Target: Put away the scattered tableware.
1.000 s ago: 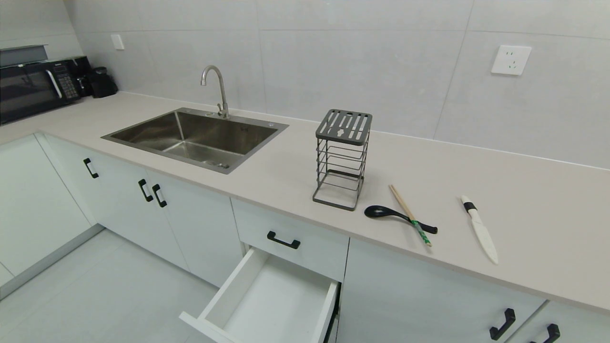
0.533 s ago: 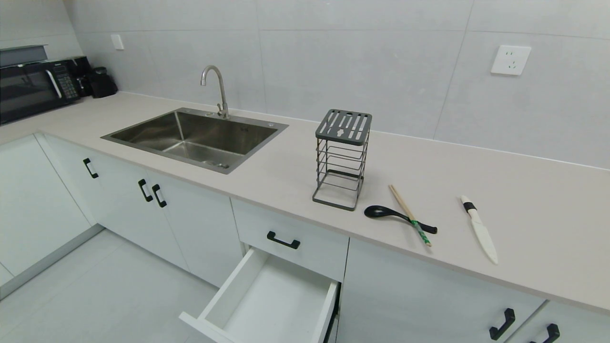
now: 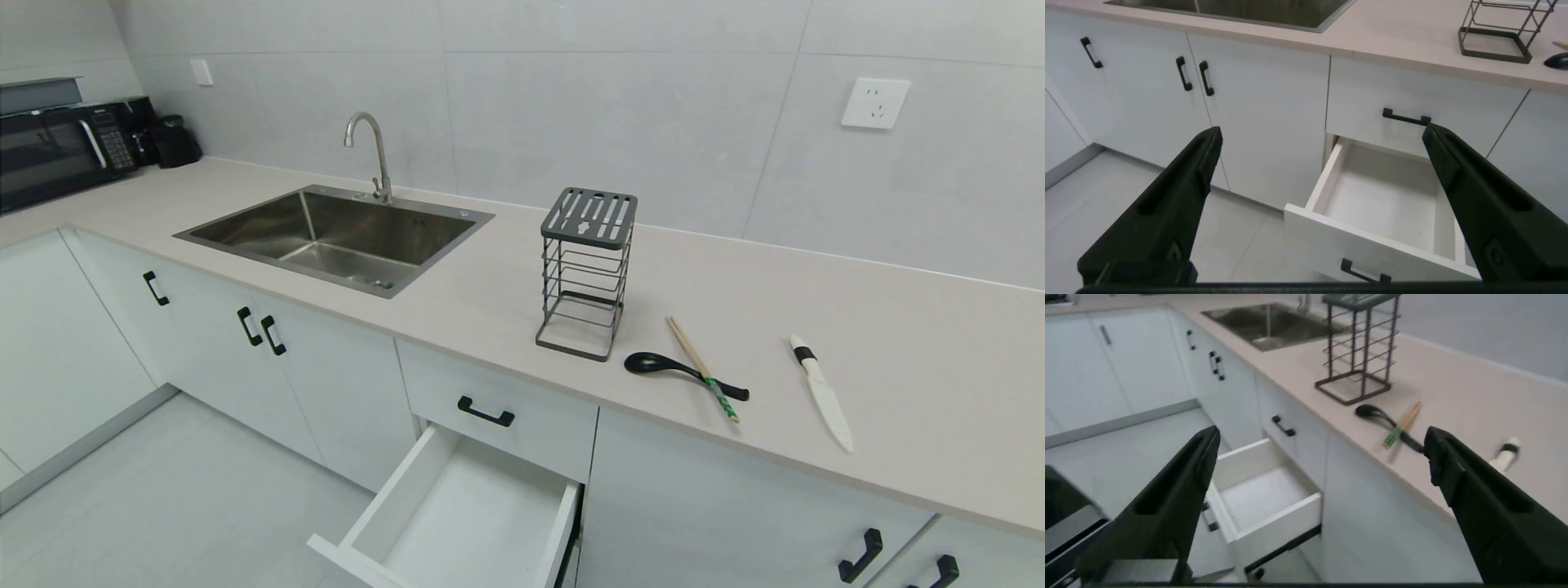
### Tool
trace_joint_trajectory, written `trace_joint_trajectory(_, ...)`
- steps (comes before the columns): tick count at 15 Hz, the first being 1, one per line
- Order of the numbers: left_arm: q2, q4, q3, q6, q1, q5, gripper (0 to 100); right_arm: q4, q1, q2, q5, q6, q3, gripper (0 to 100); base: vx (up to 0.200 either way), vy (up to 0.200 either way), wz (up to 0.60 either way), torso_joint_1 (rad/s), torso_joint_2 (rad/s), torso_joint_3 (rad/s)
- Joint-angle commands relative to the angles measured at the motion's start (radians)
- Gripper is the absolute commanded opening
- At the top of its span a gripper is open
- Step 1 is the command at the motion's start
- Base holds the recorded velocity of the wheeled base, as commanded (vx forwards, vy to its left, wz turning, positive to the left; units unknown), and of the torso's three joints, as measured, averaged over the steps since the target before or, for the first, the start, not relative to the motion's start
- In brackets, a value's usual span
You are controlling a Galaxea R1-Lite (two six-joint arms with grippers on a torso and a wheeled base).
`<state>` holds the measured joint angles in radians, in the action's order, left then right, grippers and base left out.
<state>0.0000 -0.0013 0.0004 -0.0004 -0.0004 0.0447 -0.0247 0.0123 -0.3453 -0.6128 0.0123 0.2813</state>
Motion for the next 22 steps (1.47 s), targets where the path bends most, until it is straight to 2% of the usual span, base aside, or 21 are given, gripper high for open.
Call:
trace_joint_trajectory(1,0.002,0.0,0.0,-0.001,0.0,0.0,100,-0.018,0.06,-0.204,-0.025,0.0,0.035,100,0.0,0.0,0.0,0.0,0.0,0.0)
trace_joint_trajectory(3,0.002,0.0,0.0,-0.001,0.0,0.0,100,-0.052,0.15,-0.317,-0.027,0.0,0.079,100,0.0,0.0,0.0,0.0,0.0,0.0)
trace_joint_trajectory(5,0.002,0.0,0.0,-0.001,-0.001,0.0,100,-0.054,0.294,-0.428,-0.019,-0.002,0.142,100,0.0,0.0,0.0,0.0,0.0,0.0)
trace_joint_trajectory(7,0.002,0.0,0.0,-0.001,0.0,0.0,100,-0.054,0.363,-0.566,-0.002,-0.009,0.219,100,0.0,0.0,0.0,0.0,0.0,0.0)
trace_joint_trajectory(10,0.002,0.0,0.0,-0.001,0.0,0.0,100,-0.055,0.38,-0.745,0.062,-0.124,0.305,100,0.0,0.0,0.0,0.0,0.0,0.0)
trace_joint_trajectory(13,0.0,0.0,0.0,0.0,0.0,0.0,100,-0.055,0.382,-0.813,0.087,-0.132,0.34,100,0.0,0.0,0.0,0.0,0.0,0.0)
trace_joint_trajectory(16,0.002,0.0,0.0,0.0,0.0,0.0,100,-0.057,0.417,-0.87,0.208,-0.13,0.384,100,0.0,0.0,0.0,0.0,0.0,0.0)
trace_joint_trajectory(18,0.0,0.0,0.0,-0.001,-0.001,0.0,100,-0.057,0.42,-0.891,0.234,-0.126,0.384,100,0.0,0.0,0.0,0.0,0.0,0.0)
trace_joint_trajectory(20,0.002,0.0,0.0,-0.001,-0.001,0.0,100,-0.057,0.411,-0.942,0.361,-0.083,0.384,100,0.0,0.0,0.0,0.0,0.0,0.0)
trace_joint_trajectory(22,0.002,0.0,0.0,-0.001,0.0,0.0,100,-0.057,0.423,-0.972,0.438,0.041,0.381,100,0.0,0.0,0.0,0.0,0.0,0.0)
